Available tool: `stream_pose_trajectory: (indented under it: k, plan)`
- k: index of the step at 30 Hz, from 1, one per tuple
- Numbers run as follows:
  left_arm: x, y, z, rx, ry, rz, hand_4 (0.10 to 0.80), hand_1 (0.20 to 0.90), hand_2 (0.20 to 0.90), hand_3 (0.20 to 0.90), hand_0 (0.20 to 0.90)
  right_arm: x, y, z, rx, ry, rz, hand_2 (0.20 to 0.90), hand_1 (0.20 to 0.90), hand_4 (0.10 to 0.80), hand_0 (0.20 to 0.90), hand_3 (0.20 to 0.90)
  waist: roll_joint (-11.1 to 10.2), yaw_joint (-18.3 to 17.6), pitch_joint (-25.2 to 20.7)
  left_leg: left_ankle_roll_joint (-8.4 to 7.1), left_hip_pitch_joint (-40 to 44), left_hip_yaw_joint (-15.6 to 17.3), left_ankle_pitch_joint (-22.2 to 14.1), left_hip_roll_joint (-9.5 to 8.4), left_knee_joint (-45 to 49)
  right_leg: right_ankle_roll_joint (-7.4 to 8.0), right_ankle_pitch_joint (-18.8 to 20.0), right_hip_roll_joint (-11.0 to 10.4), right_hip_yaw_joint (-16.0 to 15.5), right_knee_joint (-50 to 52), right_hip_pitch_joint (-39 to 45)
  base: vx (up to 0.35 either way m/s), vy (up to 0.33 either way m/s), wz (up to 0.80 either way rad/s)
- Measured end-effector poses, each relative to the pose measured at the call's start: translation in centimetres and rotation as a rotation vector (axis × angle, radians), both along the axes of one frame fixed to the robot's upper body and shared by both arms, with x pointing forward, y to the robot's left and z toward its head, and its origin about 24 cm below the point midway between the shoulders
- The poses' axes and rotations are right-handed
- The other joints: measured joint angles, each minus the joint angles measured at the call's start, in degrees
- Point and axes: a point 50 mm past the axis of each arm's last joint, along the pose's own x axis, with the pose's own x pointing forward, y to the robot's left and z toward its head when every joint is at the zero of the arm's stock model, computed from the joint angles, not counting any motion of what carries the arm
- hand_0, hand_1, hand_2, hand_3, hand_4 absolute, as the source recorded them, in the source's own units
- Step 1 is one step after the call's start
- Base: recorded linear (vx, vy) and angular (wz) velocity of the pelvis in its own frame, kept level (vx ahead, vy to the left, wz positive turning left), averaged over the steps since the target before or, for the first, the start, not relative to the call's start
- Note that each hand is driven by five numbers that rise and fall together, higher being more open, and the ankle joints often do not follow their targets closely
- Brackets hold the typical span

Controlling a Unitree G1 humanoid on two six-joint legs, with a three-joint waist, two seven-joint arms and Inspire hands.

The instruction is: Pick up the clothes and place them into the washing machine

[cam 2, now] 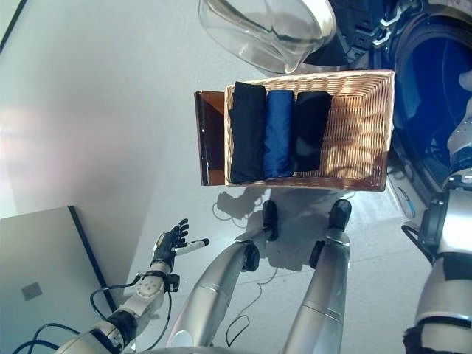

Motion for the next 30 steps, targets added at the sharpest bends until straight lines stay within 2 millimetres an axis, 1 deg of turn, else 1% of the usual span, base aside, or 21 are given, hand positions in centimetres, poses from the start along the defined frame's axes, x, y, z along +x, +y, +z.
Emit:
stream_pose_trajectory:
  k: [3, 4, 5, 6, 8, 10, 13, 14, 18, 22, 28, 29, 30]
  plan:
    - [0.0, 0.0, 0.0, 0.001, -0.003, -0.003, 0.8, 0.9, 0.9, 0.9, 0.9, -0.3, -0.2, 0.4, -0.016, 0.004, -0.011, 0.2, 0.2, 0.3, 0.2, 0.2, 0.06, 0.0, 0.03, -0.11, -0.32, -0.08, 0.24, 0.05, -0.34, -0.01, 0.0, 0.29, 0.15, -0.04, -0.4, 0.001, -0.018, 0.04]
    - [0.0, 0.0, 0.0, 0.002, -0.004, -0.004, 0.8, 0.9, 0.9, 0.9, 0.9, -0.4, -0.3, 0.5, -0.02, 0.009, -0.018, 0.324, 0.324, 0.388, 0.324, 0.324, 0.06, -0.05, 0.03, -0.08, -0.31, -0.07, 0.43, 0.02, -0.66, -0.01, 0.0, 0.37, 0.34, -0.11, -0.47, 0.002, -0.009, 0.05]
    - [0.0, 0.0, 0.1, 0.004, -0.006, -0.006, 0.8, 0.9, 0.9, 0.9, 0.9, -0.5, -0.5, 0.5, -0.024, 0.021, -0.023, 0.719, 0.719, 0.671, 0.719, 0.719, 0.05, -0.05, 0.04, -0.08, -0.36, -0.06, 0.52, -0.01, -0.85, -0.01, 0.01, 0.45, 0.5, -0.26, -0.54, 0.004, -0.006, 0.03]
    - [0.0, -0.1, 0.0, 0.006, -0.005, -0.009, 0.8, 0.9, 0.9, 0.9, 0.9, -0.5, -0.6, 0.5, -0.021, 0.029, -0.021, 0.9, 0.9, 0.8, 0.9, 0.9, 0.04, -0.06, 0.04, -0.07, -0.39, -0.05, 0.52, -0.01, -0.89, 0.0, 0.02, 0.49, 0.57, -0.38, -0.55, 0.0, 0.0, 0.0]
    - [0.0, -0.1, 0.1, 0.008, -0.006, -0.013, 0.8, 0.9, 0.9, 0.9, 0.9, -0.5, -0.7, 0.4, -0.021, 0.04, -0.018, 0.9, 0.9, 0.8, 0.9, 0.9, 0.04, -0.09, 0.05, -0.07, -0.39, -0.03, 0.53, -0.01, -1.03, 0.06, 0.06, 0.55, 0.69, -0.65, -0.52, 0.0, 0.0, 0.0]
    - [0.0, -0.1, 0.0, 0.009, -0.005, -0.013, 0.8, 0.9, 0.9, 0.9, 0.9, -0.3, -0.8, 0.2, -0.031, 0.062, 0.016, 0.9, 0.9, 0.8, 0.9, 0.9, -0.03, -0.3, 0.1, -0.05, -0.38, -0.03, 0.53, -0.02, -1.04, 0.45, 0.33, 0.68, 0.93, -0.86, -0.47, 0.0, 0.0, 0.0]
    - [0.0, 0.0, 0.0, 0.008, 0.0, -0.014, 0.8, 0.9, 0.9, 0.9, 0.9, -0.1, -1.2, -0.3, -0.014, 0.079, 0.061, 0.9, 0.9, 0.8, 0.9, 0.9, -0.14, -0.28, 0.18, -0.05, 0.22, -0.12, 0.53, -0.01, -1.05, 1.54, 1.07, 0.81, 1.31, -0.93, 0.05, 0.0, 0.0, 0.0]
    - [0.0, 0.0, 0.0, 0.007, 0.001, -0.011, 0.8, 0.9, 0.9, 0.9, 0.9, 0.0, -1.2, -0.5, -0.012, 0.083, 0.069, 0.9, 0.9, 0.8, 0.9, 0.9, -0.14, -0.27, 0.18, -0.05, 0.31, -0.15, 0.53, -0.01, -1.05, 1.66, 1.23, 0.81, 1.37, -0.94, 0.15, 0.0, 0.0, 0.0]
    - [-0.1, 0.0, -0.1, -0.001, 0.008, -0.006, 0.8, 0.9, 0.9, 0.9, 0.9, 0.4, -1.0, -0.8, 0.012, 0.087, 0.106, 0.9, 0.9, 0.8, 0.9, 0.9, -0.3, -0.41, 0.3, -0.04, 0.6, -0.18, 0.54, 0.0, -1.02, 1.51, 1.77, 0.87, 1.36, -1.1, 0.53, -0.004, -0.001, -0.01]
    - [-0.3, 0.1, -0.3, -0.002, 0.021, -0.01, 0.8, 0.9, 0.9, 0.9, 0.9, 1.7, 0.1, -1.8, 0.049, 0.086, 0.159, 0.9, 0.9, 0.8, 0.9, 0.9, -0.47, -0.82, 0.42, 0.13, 2.24, -0.59, 0.65, 0.1, -1.93, 1.68, 2.46, 1.23, 1.37, -2.59, 2.39, -0.017, -0.001, -0.11]
    - [-0.5, 0.5, -0.6, -0.008, 0.041, 0.007, 0.8, 0.9, 0.9, 0.9, 0.9, 3.7, 2.1, -4.1, 0.084, 0.127, 0.226, 0.9, 0.9, 0.8, 0.9, 0.9, -1.01, -3.03, 0.77, 0.23, 3.91, -1.32, 0.71, 0.17, -2.08, 2.15, 2.97, 1.52, 1.2, -4.28, 5.16, -0.001, 0.002, -0.01]
    - [-0.8, 0.8, -0.9, 0.002, 0.06, 0.018, 0.8, 0.9, 0.9, 0.9, 0.9, 4.2, 2.7, -4.9, 0.109, 0.124, 0.251, 0.9, 0.9, 0.8, 0.9, 0.9, -1.79, -3.31, 0.71, 0.33, 4.54, -1.18, 0.78, 0.16, -2.49, 2.36, 3.11, 1.64, 1.2, -5.0, 5.77, -0.006, 0.012, -0.09]
    - [-0.9, 0.9, -1.0, 0.006, 0.069, 0.02, 0.8, 0.9, 0.9, 0.9, 0.9, 4.4, 2.8, -5.2, 0.119, 0.127, 0.257, 0.9, 0.9, 0.8, 0.9, 0.9, -1.92, -3.42, 0.77, 0.43, 4.94, -1.18, 0.92, 0.2, -2.83, 2.48, 3.18, 1.7, 1.16, -5.64, 6.38, -0.006, 0.012, -0.1]
